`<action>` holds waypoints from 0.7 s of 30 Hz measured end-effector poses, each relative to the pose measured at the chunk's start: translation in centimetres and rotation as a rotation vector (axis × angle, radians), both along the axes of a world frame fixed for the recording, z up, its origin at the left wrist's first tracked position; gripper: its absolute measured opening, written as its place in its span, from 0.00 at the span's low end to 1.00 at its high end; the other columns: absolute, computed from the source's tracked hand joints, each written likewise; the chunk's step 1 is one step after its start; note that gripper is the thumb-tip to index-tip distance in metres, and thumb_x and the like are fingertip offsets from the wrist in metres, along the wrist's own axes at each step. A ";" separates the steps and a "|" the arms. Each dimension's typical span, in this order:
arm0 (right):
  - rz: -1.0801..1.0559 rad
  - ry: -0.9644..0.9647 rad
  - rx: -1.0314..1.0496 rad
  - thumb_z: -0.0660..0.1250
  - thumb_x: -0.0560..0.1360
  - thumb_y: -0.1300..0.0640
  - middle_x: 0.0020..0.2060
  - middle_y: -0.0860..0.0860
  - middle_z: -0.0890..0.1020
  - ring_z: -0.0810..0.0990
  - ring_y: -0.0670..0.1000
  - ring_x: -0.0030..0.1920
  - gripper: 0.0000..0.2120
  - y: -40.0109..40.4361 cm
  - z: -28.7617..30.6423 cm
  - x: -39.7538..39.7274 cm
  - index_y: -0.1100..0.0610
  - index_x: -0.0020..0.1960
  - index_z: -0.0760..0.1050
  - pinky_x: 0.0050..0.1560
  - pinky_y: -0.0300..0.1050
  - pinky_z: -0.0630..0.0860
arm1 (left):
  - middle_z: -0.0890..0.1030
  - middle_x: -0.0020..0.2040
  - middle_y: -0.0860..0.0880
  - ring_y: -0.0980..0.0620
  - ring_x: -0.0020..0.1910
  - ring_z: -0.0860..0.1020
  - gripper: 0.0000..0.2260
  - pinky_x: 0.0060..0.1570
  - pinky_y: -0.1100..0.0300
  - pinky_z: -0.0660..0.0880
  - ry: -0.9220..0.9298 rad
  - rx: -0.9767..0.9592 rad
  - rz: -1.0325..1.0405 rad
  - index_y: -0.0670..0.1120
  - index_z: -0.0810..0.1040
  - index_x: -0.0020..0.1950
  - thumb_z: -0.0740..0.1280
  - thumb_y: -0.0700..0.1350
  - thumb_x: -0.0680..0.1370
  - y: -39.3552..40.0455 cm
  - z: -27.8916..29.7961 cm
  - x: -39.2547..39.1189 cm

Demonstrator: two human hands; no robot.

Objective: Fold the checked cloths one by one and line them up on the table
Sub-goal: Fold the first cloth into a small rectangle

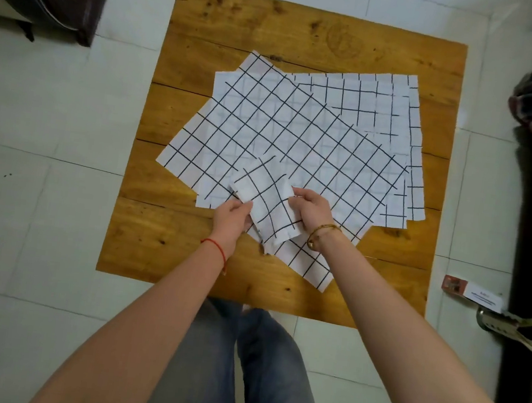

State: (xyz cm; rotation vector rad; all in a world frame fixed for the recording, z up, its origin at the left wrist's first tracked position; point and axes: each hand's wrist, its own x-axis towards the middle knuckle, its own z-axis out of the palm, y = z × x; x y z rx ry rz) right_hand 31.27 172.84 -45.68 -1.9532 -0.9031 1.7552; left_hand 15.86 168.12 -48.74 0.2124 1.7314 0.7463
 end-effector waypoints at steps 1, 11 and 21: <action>0.038 -0.052 0.023 0.65 0.74 0.61 0.35 0.47 0.74 0.71 0.45 0.33 0.11 -0.7 0.1 -0.1 0.56 0.57 0.76 0.33 0.35 0.69 | 0.72 0.36 0.48 0.50 0.40 0.73 0.05 0.47 0.59 0.78 0.016 0.009 0.012 0.44 0.74 0.45 0.66 0.43 0.79 -0.4 0.1 -0.4; 0.446 -0.202 0.098 0.69 0.72 0.58 0.30 0.47 0.72 0.71 0.45 0.32 0.05 -4.9 -0.1 -5.9 0.56 0.40 0.73 0.36 0.34 0.69 | 0.82 0.46 0.48 0.53 0.43 0.80 0.09 0.42 0.59 0.78 0.404 0.131 -0.152 0.43 0.77 0.56 0.66 0.46 0.79 -4.5 2.7 -8.4; 0.657 -0.266 0.051 0.69 0.71 0.55 0.32 0.49 0.74 0.73 0.49 0.37 0.12 -8.2 -1.3 -17.9 0.52 0.34 0.67 0.38 0.42 0.71 | 0.81 0.52 0.49 0.52 0.47 0.79 0.09 0.45 0.62 0.76 0.515 0.098 -0.192 0.47 0.77 0.57 0.68 0.43 0.77 -6.2 2.5 -19.2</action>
